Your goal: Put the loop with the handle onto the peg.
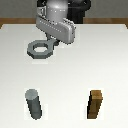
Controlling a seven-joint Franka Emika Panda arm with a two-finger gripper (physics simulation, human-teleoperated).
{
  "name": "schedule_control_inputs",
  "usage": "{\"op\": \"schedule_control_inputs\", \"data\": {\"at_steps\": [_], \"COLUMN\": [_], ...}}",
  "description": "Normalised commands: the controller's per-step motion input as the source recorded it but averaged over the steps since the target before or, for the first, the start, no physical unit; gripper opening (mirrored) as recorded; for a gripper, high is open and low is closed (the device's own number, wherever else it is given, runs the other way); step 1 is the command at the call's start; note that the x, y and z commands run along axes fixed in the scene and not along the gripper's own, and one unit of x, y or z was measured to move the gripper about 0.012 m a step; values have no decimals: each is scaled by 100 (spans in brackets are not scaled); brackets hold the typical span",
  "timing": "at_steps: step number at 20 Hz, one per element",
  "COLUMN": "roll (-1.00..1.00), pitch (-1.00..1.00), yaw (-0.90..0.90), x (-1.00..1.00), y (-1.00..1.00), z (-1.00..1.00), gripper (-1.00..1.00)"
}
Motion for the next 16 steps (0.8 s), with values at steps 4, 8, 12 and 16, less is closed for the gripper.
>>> {"op": "schedule_control_inputs", "data": {"at_steps": [4, 8, 12, 16], "roll": [0, 0, 0, 0], "pitch": [0, 0, 0, 0], "yaw": [0, 0, 0, 0], "x": [100, 100, 0, 0], "y": [0, 0, 0, 0], "z": [0, 0, 0, 25], "gripper": [-100, -100, -100, -100]}}
